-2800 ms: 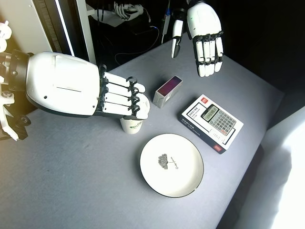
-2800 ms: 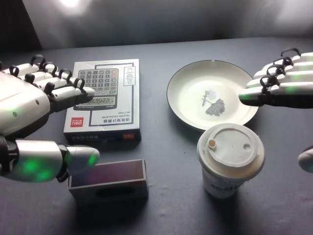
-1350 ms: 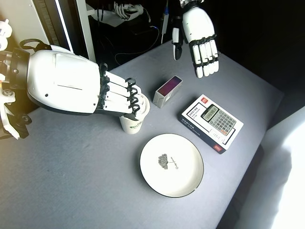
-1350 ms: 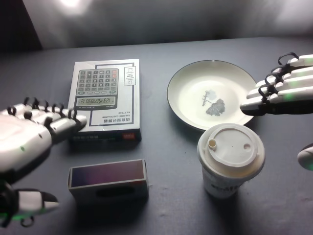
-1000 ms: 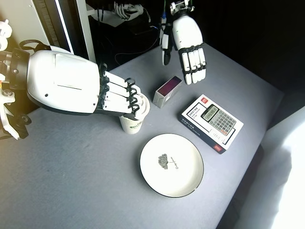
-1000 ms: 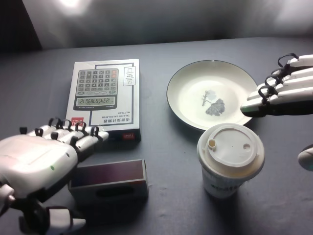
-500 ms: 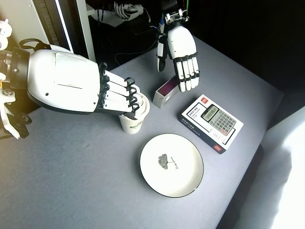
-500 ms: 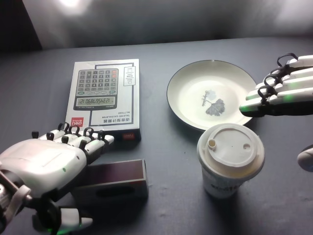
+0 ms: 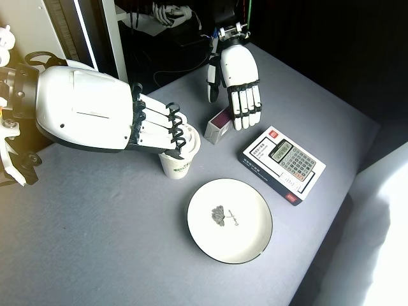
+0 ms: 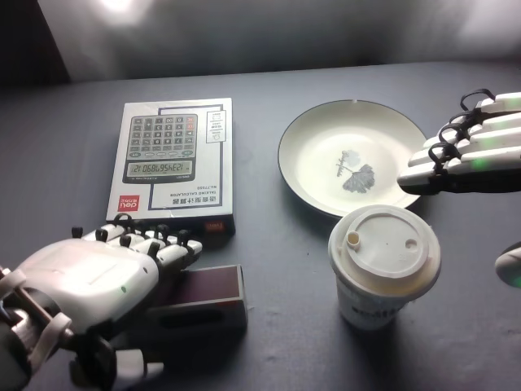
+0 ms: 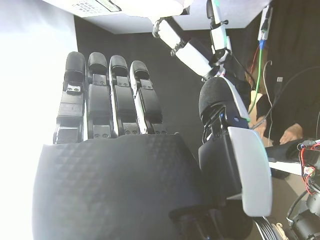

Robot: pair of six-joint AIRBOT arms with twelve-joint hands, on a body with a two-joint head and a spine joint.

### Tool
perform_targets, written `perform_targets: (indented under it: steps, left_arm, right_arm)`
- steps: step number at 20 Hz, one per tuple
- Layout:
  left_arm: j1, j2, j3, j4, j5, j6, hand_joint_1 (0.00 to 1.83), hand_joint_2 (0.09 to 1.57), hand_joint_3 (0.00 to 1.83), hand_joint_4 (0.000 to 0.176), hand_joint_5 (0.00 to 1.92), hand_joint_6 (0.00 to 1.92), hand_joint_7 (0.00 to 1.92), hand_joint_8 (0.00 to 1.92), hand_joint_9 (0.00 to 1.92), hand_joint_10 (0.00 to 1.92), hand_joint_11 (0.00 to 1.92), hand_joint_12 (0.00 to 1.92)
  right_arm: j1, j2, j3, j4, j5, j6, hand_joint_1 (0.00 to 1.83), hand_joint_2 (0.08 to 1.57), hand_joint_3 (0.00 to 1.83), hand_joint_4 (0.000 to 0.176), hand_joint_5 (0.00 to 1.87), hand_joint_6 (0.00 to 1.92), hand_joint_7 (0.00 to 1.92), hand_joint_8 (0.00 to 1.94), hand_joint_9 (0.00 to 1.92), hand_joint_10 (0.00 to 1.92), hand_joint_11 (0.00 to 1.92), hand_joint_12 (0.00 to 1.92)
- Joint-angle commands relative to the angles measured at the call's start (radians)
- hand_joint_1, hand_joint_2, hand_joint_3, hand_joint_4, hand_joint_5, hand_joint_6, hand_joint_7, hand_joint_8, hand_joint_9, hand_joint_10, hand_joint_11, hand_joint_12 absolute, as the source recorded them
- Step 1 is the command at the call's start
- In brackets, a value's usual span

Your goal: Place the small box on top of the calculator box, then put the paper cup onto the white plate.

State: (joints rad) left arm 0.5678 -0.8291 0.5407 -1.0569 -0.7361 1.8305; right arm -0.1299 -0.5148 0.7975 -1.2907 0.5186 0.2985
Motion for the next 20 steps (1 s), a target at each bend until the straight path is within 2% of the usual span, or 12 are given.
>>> perform_targets:
  steps: [1,2,6,7,8,10,11,12,15,17,19,20]
  left_arm:
    - [-0.002,-0.002,0.006,0.041,-0.067,0.001,1.08,1.12,0.0,0.0,0.22,0.02,0.26,0.02,0.22,0.02,0.0,0.56]
    - [-0.002,-0.009,0.016,0.045,-0.067,0.001,1.11,1.14,0.0,0.0,0.28,0.02,0.33,0.02,0.3,0.02,0.0,0.69]
    - [-0.002,-0.047,0.06,0.047,-0.061,0.0,1.16,1.17,0.0,0.0,0.36,0.02,0.4,0.01,0.39,0.03,0.0,0.88]
    - [-0.002,-0.058,0.07,0.047,-0.061,-0.001,1.24,1.19,0.0,0.0,0.5,0.02,0.59,0.02,0.58,0.04,0.08,1.02]
    - [-0.002,-0.067,0.08,0.047,-0.061,-0.001,1.24,1.19,0.0,0.0,0.5,0.02,0.59,0.02,0.58,0.04,0.08,1.02]
    - [0.001,-0.082,0.096,0.047,-0.059,-0.003,1.35,1.17,0.0,0.0,0.66,0.02,0.79,0.02,0.78,0.06,0.23,1.01]
    - [0.002,-0.089,0.102,0.047,-0.059,-0.004,1.39,1.15,0.03,0.0,0.72,0.92,0.97,0.96,0.82,1.38,0.43,1.09]
    - [0.002,-0.093,0.105,0.047,-0.059,-0.004,1.37,1.17,0.01,0.0,0.71,1.1,0.96,1.05,0.79,1.46,0.46,1.19]
    - [0.004,-0.101,0.109,0.045,-0.059,-0.004,1.38,1.14,0.0,0.0,0.84,0.9,1.05,0.95,0.85,1.43,0.53,1.31]
    - [0.004,-0.102,0.108,0.043,-0.059,-0.004,1.37,1.16,0.0,0.0,0.76,1.04,0.99,1.01,0.79,1.46,0.5,1.32]
    - [0.004,-0.101,0.107,0.042,-0.059,-0.004,1.38,1.13,0.0,0.0,0.84,0.92,1.07,0.89,0.86,1.4,0.49,1.29]
    - [0.002,-0.1,0.106,0.042,-0.058,-0.004,1.37,1.15,0.0,0.0,0.78,1.02,1.03,0.94,0.82,1.41,0.49,1.28]
  right_arm:
    - [0.013,0.012,-0.002,0.05,0.047,0.006,0.0,1.34,0.0,0.0,0.17,0.0,0.18,0.0,0.2,0.0,0.0,0.5]
    - [0.013,0.012,-0.002,0.05,0.05,0.006,0.02,1.34,0.0,0.0,0.18,0.0,0.2,0.01,0.21,0.01,0.0,0.53]
    - [0.014,0.012,-0.002,0.05,0.055,0.006,0.0,1.35,0.0,0.0,0.15,0.0,0.16,0.0,0.17,0.0,0.0,0.47]
    - [0.014,0.012,-0.002,0.05,0.055,0.006,0.0,1.35,0.0,0.0,0.17,0.0,0.18,0.0,0.19,0.0,0.0,0.47]
    - [0.014,0.012,-0.002,0.05,0.055,0.006,0.0,1.35,0.0,0.0,0.17,0.0,0.18,0.0,0.19,0.0,0.0,0.47]
    - [0.014,0.012,-0.002,0.049,0.055,0.006,0.0,1.34,0.0,0.0,0.19,0.0,0.2,0.0,0.2,0.0,0.0,0.49]
    - [0.014,0.012,-0.002,0.049,0.055,0.006,0.0,1.34,0.0,0.0,0.2,0.0,0.21,0.0,0.21,0.0,0.0,0.53]
    - [0.014,0.012,-0.002,0.049,0.056,0.006,0.0,1.34,0.0,0.0,0.2,0.0,0.21,0.0,0.21,0.0,0.0,0.53]
    - [0.014,0.012,-0.002,0.048,0.058,0.006,0.0,1.33,0.0,0.0,0.22,0.01,0.23,0.0,0.23,0.01,0.0,0.62]
    - [0.014,0.012,-0.002,0.048,0.06,0.006,0.0,1.34,0.0,0.0,0.21,0.0,0.21,0.0,0.22,0.0,0.0,0.6]
    - [0.014,0.012,-0.002,0.048,0.063,0.006,0.0,1.34,0.0,0.0,0.21,0.0,0.22,0.0,0.22,0.0,0.0,0.59]
    - [0.014,0.012,-0.002,0.048,0.064,0.006,0.0,1.34,0.0,0.0,0.2,0.0,0.21,0.0,0.22,0.0,0.0,0.56]
